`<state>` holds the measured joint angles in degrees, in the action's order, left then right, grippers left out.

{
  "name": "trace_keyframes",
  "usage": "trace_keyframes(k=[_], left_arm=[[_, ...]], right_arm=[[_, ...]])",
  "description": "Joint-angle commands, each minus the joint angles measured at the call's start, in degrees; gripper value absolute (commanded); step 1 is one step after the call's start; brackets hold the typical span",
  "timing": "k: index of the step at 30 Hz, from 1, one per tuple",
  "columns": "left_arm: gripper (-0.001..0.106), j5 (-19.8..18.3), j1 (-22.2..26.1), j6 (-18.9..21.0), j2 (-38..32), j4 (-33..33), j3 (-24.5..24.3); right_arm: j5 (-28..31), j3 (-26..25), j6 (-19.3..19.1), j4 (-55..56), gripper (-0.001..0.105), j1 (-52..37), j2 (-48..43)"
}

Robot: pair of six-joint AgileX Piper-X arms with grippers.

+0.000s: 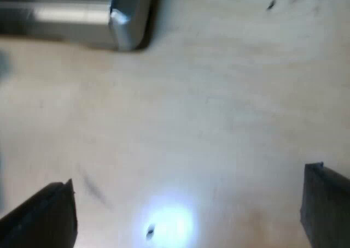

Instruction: Put the handle in the coffee machine

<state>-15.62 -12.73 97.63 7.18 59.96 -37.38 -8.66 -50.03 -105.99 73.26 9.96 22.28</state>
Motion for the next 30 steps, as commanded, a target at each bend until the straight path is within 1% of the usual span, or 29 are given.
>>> trace_keyframes(k=[1, 3, 6, 7, 8, 9, 12, 13, 16, 17, 19, 21, 22, 23, 24, 26, 28, 29, 30], left_arm=[[0.091, -2.4, -2.9, 0.0, 1.6, -0.7, -0.7], [0.091, -2.9, -5.3, 0.0, 2.1, -0.7, -0.7], [0.091, -3.3, -8.5, 0.0, 2.7, -0.7, -0.7], [0.091, -3.3, -8.5, 0.0, 2.7, -0.7, -0.7], [0.091, -4.4, -11.3, 0.0, 3.4, -0.7, -0.7], [0.091, -4.5, -12.0, 0.0, 3.6, -0.7, -0.7], [0.091, -4.8, -15.2, 0.0, 5.1, -0.5, -0.7], [0.091, -4.8, -16.2, 0.0, 5.8, -0.3, -0.7], [0.091, -4.8, -18.6, -1.1, 7.5, 1.0, -0.7], [0.091, -4.8, -20.0, -2.3, 8.6, 2.0, -0.7], [0.091, -4.9, -21.4, -3.5, 9.6, 3.1, -0.7], [0.091, -4.9, -23.0, -3.8, 10.8, 4.0, -0.7], [0.091, -4.9, -24.3, -3.8, 11.7, 4.2, -0.7], [0.091, -4.9, -24.5, -3.8, 11.9, 4.2, -0.7], [0.091, -4.9, -25.2, -3.9, 12.4, 4.1, -0.7], [0.091, -4.9, -27.3, -5.6, 14.3, 4.1, -0.7], [0.091, -4.9, -28.5, -6.6, 15.6, 4.1, -0.7], [0.091, -4.9, -28.6, -6.6, 15.8, 4.1, -0.7], [0.091, -4.9, -28.7, -6.6, 15.9, 4.1, -0.7]], right_arm=[[-0.6, -2.6, -1.4, 2.6, 0.084, 2.3, 3.0], [-0.6, -4.4, -2.1, 4.4, 0.083, 5.4, 6.4], [-0.6, -6.1, -2.1, 6.1, 0.083, 9.2, 10.2], [-0.6, -6.1, -2.1, 6.1, 0.083, 9.2, 10.2], [-0.6, -7.2, -1.7, 6.9, 0.083, 12.9, 13.2], [-0.5, -7.5, -1.5, 7.0, 0.083, 13.5, 14.0], [-0.1, -8.5, 1.8, 6.5, 0.083, 18.2, 17.3], [-0.1, -8.5, 3.7, 6.3, 0.083, 19.8, 18.2], [2.9, -8.5, 7.0, 6.2, 0.083, 24.4, 21.1], [4.0, -8.5, 7.9, 6.2, 0.083, 26.1, 22.3], [4.7, -8.5, 9.1, 6.0, 0.083, 27.7, 23.6], [4.7, -8.5, 9.5, 5.9, 0.083, 28.5, 23.9], [5.0, -8.5, 11.7, 4.0, 0.083, 31.2, 25.8], [5.0, -8.5, 11.9, 3.4, 0.083, 31.9, 26.1], [5.0, -8.5, 14.0, 1.5, 0.08, 33.7, 27.3], [6.6, -8.5, 17.1, -1.3, 0.073, 36.6, 29.1], [8.7, -8.5, 18.8, -2.9, 0.068, 38.2, 30.6], [9.9, -8.5, 19.4, -3.4, 0.064, 39.1, 31.1], [11.4, -8.5, 20.7, -4.5, 0.06, 40.3, 32.3]])
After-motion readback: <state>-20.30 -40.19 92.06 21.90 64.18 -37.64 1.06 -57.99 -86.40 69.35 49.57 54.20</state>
